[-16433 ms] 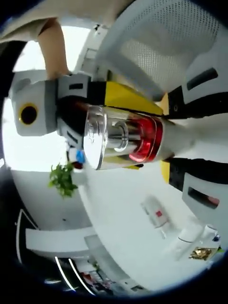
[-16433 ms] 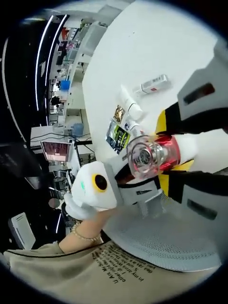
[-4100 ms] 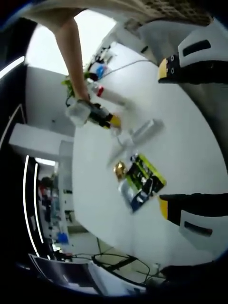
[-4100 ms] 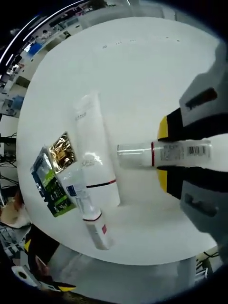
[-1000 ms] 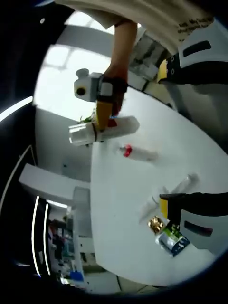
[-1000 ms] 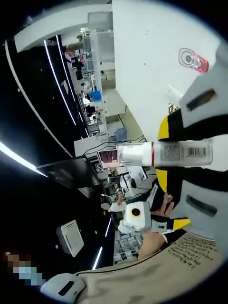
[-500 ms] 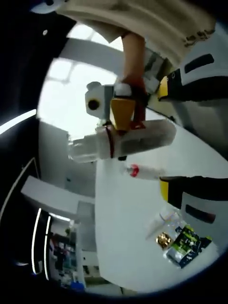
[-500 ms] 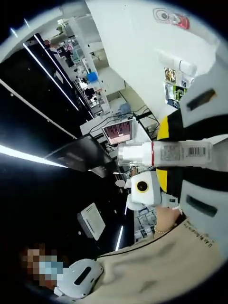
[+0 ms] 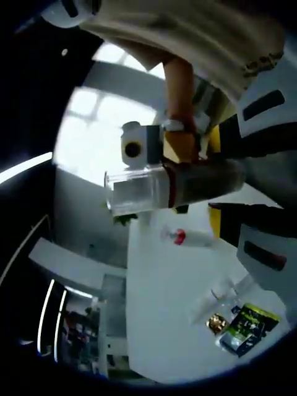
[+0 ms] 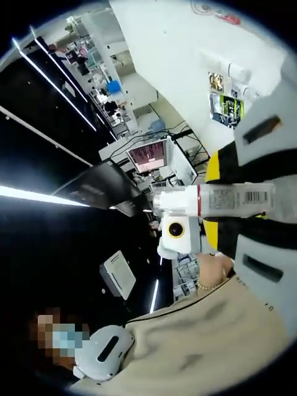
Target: Arrange the skincare products in the storage area until every visible bottle or jar stands upright without overlapping.
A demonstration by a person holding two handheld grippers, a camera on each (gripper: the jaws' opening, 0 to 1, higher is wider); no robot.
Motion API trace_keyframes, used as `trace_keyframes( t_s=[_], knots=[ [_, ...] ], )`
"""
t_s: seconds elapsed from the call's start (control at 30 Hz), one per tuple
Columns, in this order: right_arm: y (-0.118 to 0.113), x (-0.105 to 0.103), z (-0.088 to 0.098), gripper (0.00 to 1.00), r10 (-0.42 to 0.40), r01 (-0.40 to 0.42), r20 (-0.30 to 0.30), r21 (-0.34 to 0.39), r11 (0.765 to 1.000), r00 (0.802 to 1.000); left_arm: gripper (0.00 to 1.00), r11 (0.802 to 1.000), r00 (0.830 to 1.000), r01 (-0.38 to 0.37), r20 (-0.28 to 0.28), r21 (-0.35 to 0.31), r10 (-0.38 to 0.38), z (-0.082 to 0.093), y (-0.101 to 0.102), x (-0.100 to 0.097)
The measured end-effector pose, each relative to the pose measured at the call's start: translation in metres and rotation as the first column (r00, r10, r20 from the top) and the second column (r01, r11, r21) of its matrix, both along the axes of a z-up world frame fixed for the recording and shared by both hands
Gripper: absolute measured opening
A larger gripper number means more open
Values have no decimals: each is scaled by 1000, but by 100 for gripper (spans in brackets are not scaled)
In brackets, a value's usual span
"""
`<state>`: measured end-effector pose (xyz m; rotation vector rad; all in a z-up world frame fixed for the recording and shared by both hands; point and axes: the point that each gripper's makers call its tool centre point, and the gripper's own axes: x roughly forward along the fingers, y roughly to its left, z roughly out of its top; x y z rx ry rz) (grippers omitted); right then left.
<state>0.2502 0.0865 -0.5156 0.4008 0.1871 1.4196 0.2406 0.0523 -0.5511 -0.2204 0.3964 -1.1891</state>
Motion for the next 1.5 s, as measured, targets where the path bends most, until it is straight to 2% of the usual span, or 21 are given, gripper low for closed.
trace_keyframes(
  t_s=[0.1,0.23,0.3,0.4,0.53,0.7,0.8,0.87,0.97,1.07,1.13,1.3,1.5],
  knots=[
    [-2,-3,-1,19,10,-10,6,-2,1000,1000,21,1000,1000,13,1,11,-13,1,-3,-2],
    [-5,-4,-3,20,4,-4,11,3,1000,1000,20,998,1000,5,23,59,-6,0,-6,-2],
    [-6,-4,-4,20,-3,3,14,-2,1000,1000,20,997,1000,-5,15,77,4,-3,-7,-1],
    [-8,0,-6,22,-54,55,28,-21,998,998,19,994,999,-32,20,100,30,-6,-8,4],
    [-11,6,-10,23,-153,171,130,-144,975,980,19,986,998,-62,40,152,56,-11,-7,10],
    [-14,6,-8,23,-200,236,187,-191,953,962,19,984,997,-58,66,171,47,-10,-12,12],
    [-18,10,-10,23,-239,279,199,-207,938,950,19,974,995,-61,93,219,41,-14,-13,16],
    [-21,12,-11,23,-260,296,185,-208,932,948,19,966,994,-63,106,249,38,-18,-14,18],
    [-26,14,-7,23,-289,327,194,-201,923,937,19,962,993,-61,110,265,32,-19,-16,19],
    [-32,19,0,23,-321,356,198,-182,916,926,19,949,992,-50,128,311,11,-26,-18,19],
    [-33,20,0,23,-323,360,200,-188,914,925,18,946,991,-46,130,321,4,-29,-19,19],
    [-37,21,-6,23,-318,377,248,-249,892,915,18,940,991,-38,136,340,-9,-34,-23,21],
    [-42,25,-8,23,-352,413,251,-259,873,902,18,938,990,-27,140,345,-23,-38,-28,26]
  ],
)
